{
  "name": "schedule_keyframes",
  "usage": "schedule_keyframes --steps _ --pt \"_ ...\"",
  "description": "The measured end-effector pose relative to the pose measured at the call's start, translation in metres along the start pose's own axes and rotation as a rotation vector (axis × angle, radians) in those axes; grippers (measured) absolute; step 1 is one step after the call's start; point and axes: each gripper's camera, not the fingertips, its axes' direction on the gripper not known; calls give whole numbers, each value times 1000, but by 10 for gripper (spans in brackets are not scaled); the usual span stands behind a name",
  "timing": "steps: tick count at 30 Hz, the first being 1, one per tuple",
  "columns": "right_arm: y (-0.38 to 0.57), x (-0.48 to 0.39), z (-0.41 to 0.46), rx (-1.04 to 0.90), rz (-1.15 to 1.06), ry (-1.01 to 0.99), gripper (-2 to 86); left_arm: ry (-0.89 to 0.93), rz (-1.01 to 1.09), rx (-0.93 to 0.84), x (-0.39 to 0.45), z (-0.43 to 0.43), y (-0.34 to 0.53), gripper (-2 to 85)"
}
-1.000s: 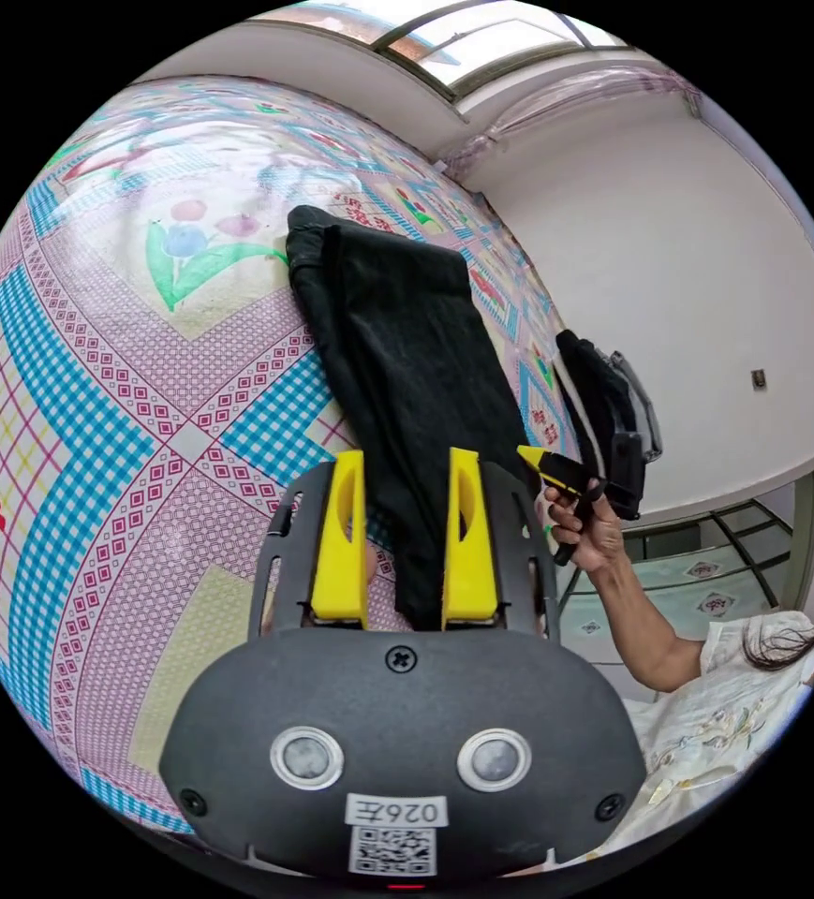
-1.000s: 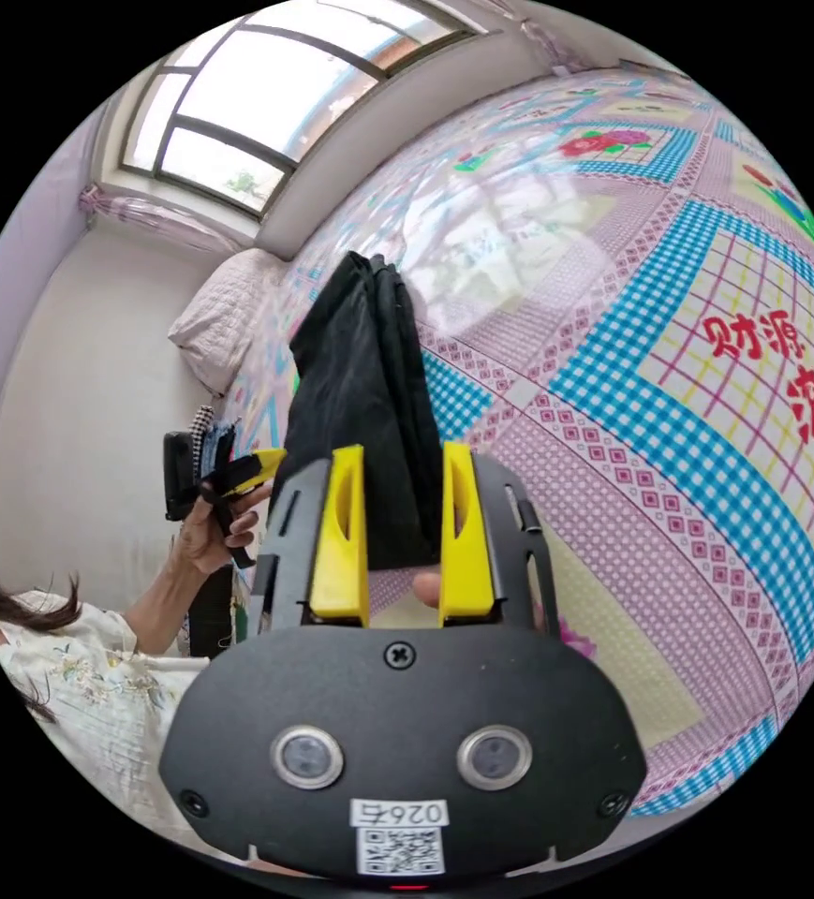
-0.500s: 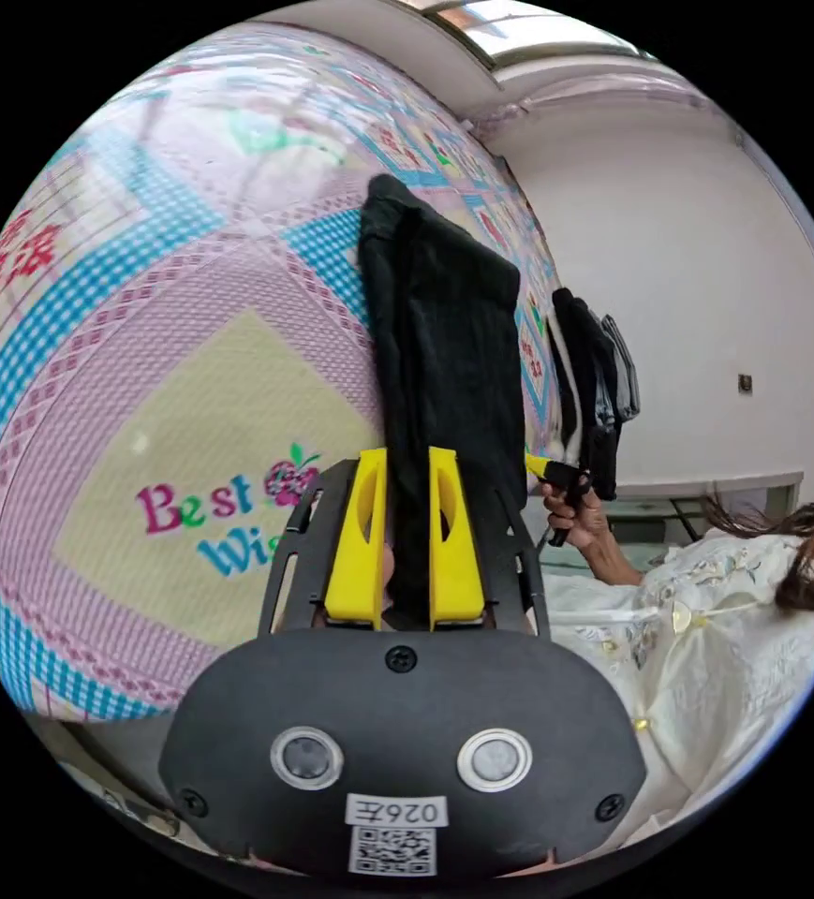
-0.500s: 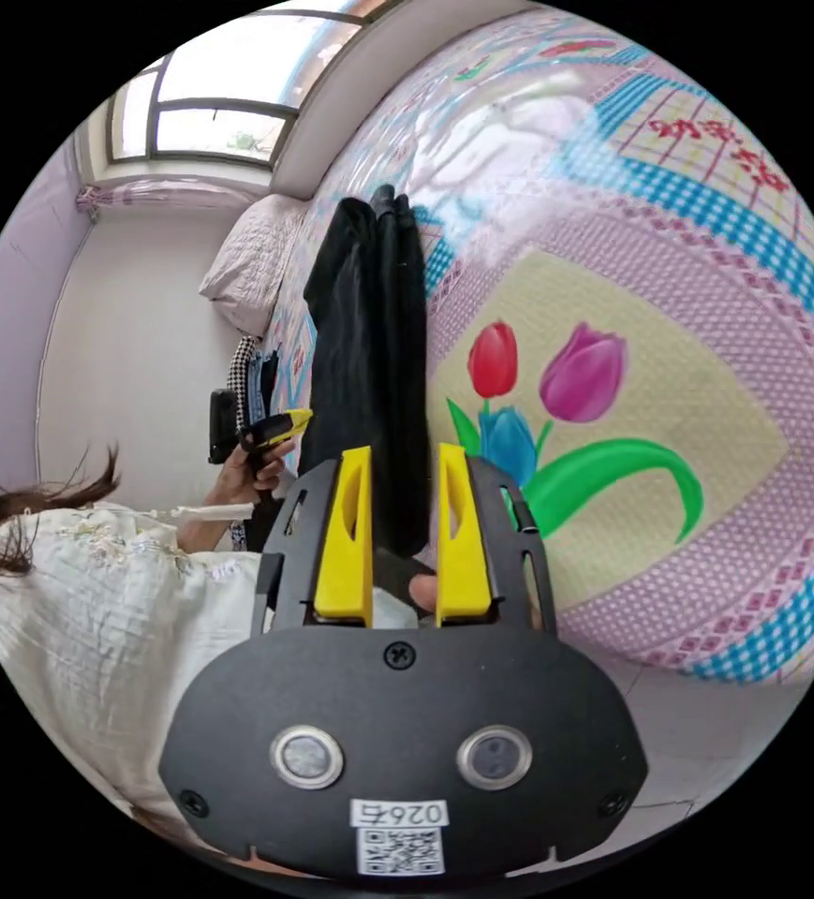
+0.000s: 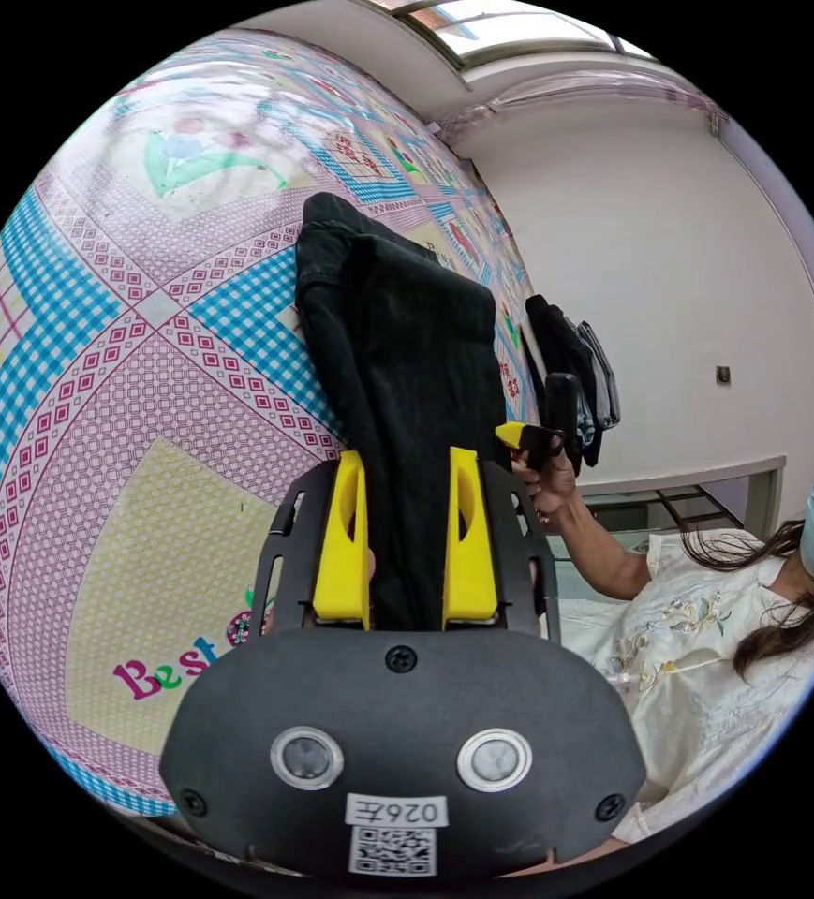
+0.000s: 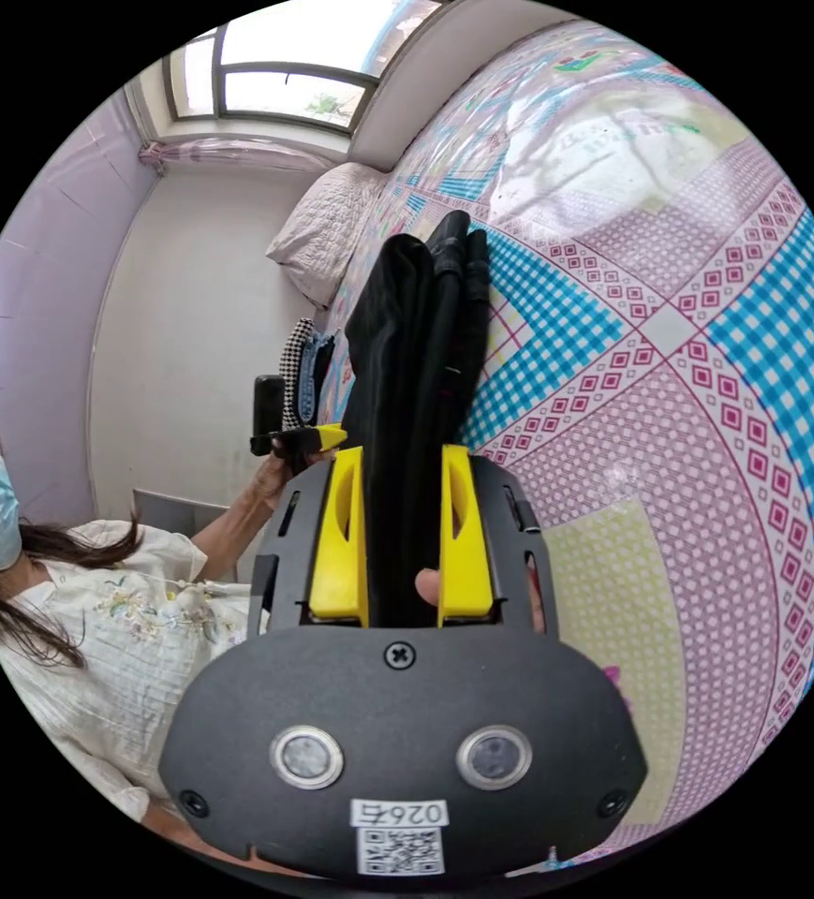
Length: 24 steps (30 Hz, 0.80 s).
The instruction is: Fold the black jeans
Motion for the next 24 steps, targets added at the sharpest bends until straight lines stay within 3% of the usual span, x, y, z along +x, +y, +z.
schedule_keyframes --steps 3,9,13,19,22,24 --pt "5 3 -4 -5 -25 -95 141 32 -30 3 4 -3 6 131" --pt "16 34 -35 54 5 -105 111 15 -64 39 20 2 25 112" --pt "-1 29 1 -42 -63 -84 86 -22 -43 -2 44 20 28 92" --pt "5 6 16 -131 -162 123 71 -99 15 -56 81 47 41 79" --pt "13 25 27 -91 -92 28 52 -47 -20 -75 85 62 48 66" --pt "15 28 34 -89 -77 33 42 -108 5 -83 103 72 53 62"
